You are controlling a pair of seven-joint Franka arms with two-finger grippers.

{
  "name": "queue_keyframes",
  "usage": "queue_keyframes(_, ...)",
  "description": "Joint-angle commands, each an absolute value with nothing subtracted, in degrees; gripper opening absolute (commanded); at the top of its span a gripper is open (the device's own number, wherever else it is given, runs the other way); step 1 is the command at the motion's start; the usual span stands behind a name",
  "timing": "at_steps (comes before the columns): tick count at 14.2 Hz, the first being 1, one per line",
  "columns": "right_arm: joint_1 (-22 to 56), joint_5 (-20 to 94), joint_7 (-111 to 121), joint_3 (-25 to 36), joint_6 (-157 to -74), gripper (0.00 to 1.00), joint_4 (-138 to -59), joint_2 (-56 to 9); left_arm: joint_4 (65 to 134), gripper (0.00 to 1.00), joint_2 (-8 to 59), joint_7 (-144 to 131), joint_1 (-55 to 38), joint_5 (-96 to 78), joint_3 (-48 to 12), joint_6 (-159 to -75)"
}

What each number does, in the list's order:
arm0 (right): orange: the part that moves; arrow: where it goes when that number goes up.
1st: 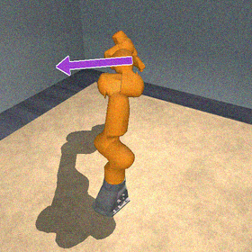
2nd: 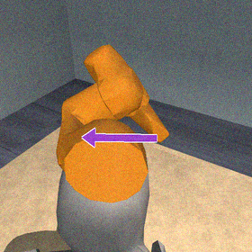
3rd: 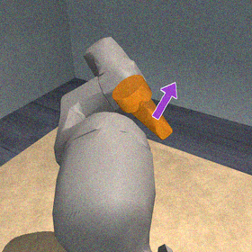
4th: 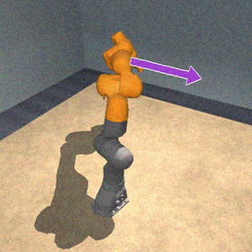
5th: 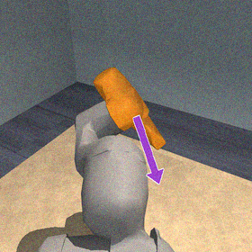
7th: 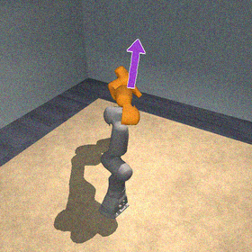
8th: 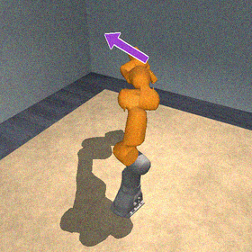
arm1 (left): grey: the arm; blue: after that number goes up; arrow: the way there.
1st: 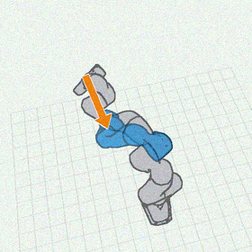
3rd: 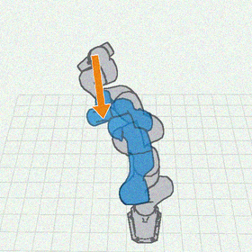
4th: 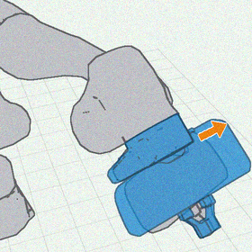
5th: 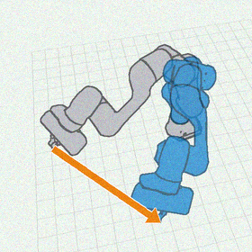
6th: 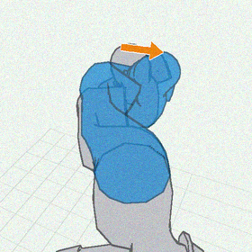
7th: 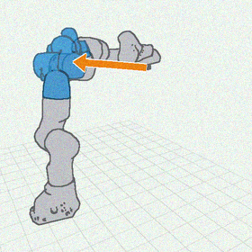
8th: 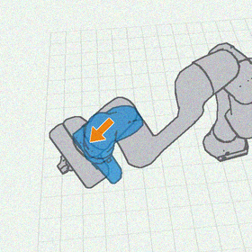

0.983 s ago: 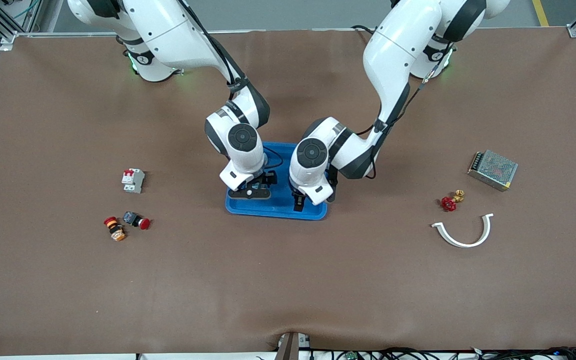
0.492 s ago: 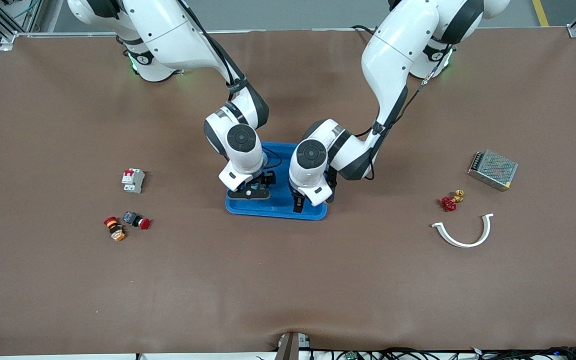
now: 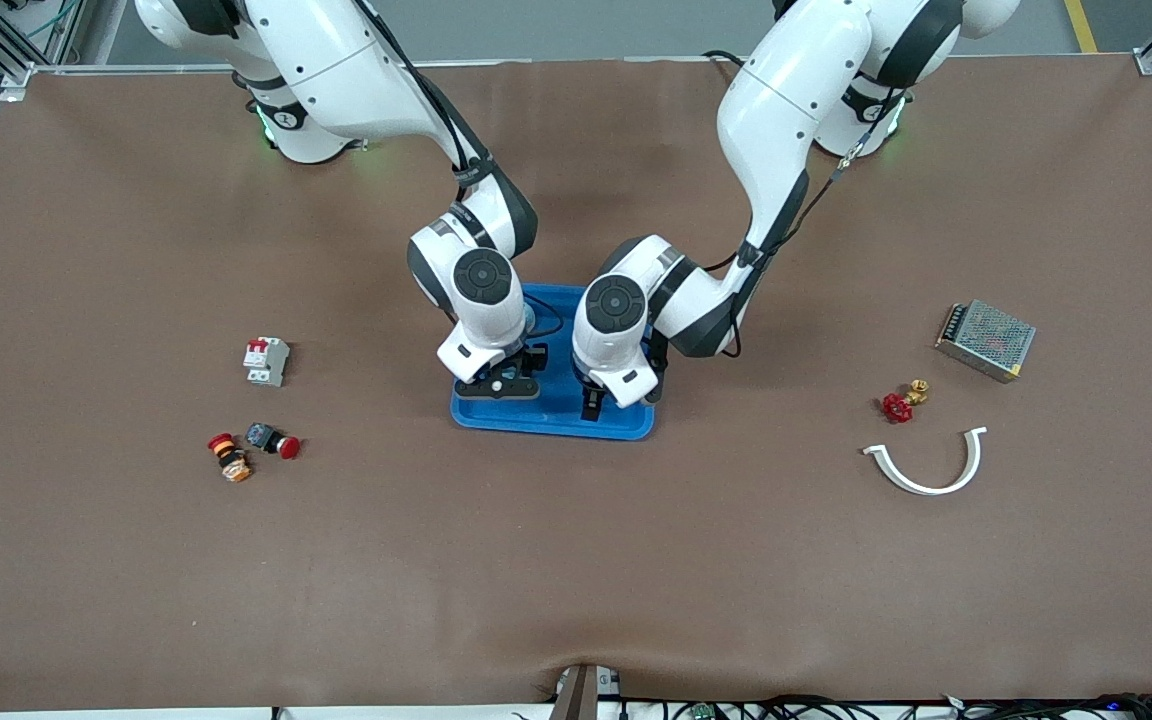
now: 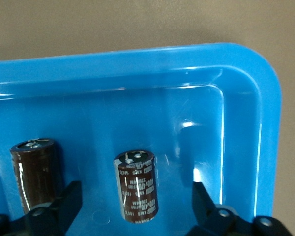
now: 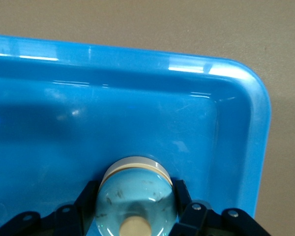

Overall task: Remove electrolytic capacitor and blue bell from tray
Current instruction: 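Lift the bell with the right gripper while the left gripper lifts the capacitor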

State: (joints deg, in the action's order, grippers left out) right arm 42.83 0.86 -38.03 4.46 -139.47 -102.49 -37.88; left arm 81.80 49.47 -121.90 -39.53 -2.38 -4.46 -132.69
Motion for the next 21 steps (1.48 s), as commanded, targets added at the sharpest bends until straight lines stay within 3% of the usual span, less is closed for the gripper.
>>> queue_keyframes(1, 42.6, 1.0, -37.9, 4.4, -140.0, 0.33, -102.8, -37.7, 80.6, 0.94, 50.0, -124.4, -40.2, -0.8, -3.7, -133.1)
queue_keyframes(3, 42.8, 1.1, -38.2, 4.4, -139.7, 0.32, -102.7, -37.5, 80.6, 0.91, 49.9, -124.4, -40.0, -0.5, -3.7, -133.1)
queue_keyframes(6, 42.6, 1.1, -38.1, 4.4, -136.8, 0.32, -102.3, -36.4, 80.6, 0.73, 49.8, -124.5, -39.9, -0.5, -3.7, -133.0)
queue_keyframes(7, 42.5, 1.1, -37.9, 4.4, -134.8, 0.32, -102.1, -34.9, 80.6, 0.63, 49.7, -124.5, -39.8, -0.5, -3.7, -133.0)
queue_keyframes(10, 40.7, 1.1, -36.0, 4.6, -126.0, 0.32, -99.3, -31.2, 80.6, 0.11, 49.6, -124.4, -39.7, -0.4, -3.7, -132.9)
queue_keyframes(11, 39.6, 1.1, -33.4, 4.5, -121.9, 0.32, -97.8, -30.1, 80.6, 0.0, 49.4, -124.2, -39.6, -0.4, -3.6, -132.9)
queue_keyframes(16, 29.0, 1.1, -10.6, 4.5, -111.3, 0.32, -96.8, -22.0, 80.4, 0.0, 48.7, -123.8, -39.7, 0.9, -2.9, -132.3)
queue_keyframes(21, 15.9, 0.8, 17.1, 4.8, -108.6, 0.33, -96.9, -19.8, 76.8, 0.0, 47.9, -121.0, -39.6, 2.5, -2.9, -125.6)
